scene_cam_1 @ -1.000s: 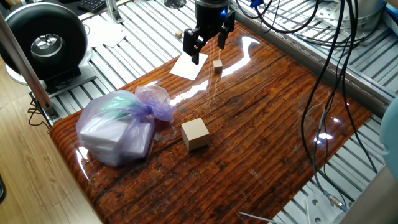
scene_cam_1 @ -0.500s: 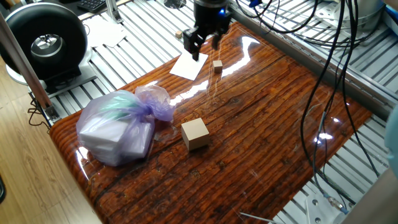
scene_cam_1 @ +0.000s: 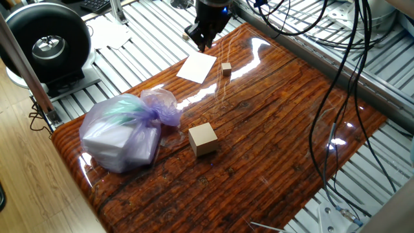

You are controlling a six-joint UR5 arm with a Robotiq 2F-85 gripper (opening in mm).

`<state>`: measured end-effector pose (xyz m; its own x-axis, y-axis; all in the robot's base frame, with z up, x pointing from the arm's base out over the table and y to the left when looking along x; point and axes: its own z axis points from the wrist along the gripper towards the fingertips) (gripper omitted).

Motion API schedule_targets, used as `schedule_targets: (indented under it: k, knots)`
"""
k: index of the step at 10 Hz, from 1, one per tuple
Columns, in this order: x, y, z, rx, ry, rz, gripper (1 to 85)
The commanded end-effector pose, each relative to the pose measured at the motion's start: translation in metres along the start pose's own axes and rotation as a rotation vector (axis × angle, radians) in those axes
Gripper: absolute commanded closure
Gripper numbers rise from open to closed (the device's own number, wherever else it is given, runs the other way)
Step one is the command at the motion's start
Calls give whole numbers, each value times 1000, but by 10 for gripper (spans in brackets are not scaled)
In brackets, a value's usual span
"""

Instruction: Pick up a bag of things

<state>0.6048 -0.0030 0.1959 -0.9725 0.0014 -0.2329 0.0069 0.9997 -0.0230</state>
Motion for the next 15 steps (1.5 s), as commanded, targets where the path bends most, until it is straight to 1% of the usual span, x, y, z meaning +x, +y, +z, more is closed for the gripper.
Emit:
schedule_targets:
  k: [1,3,5,6,8,9,11,12,13,14,15]
  knots:
    - [-6,1,-1,-8,-25,9,843]
    - [-6,1,-1,-4,-25,-5,843]
    - [-4,1,-1,1,-20,-55,843]
    - [-3,4,-2,-13,-18,-77,843]
    - [-3,41,-8,-157,-17,-53,843]
    - [4,46,-14,-177,17,-55,843]
    - [14,81,-31,-314,61,-46,843]
    - [15,85,-37,-327,79,-28,843]
    - [25,80,-43,-302,135,20,843]
    - [20,75,-43,-278,128,97,843]
    - [16,80,-45,-304,118,83,843]
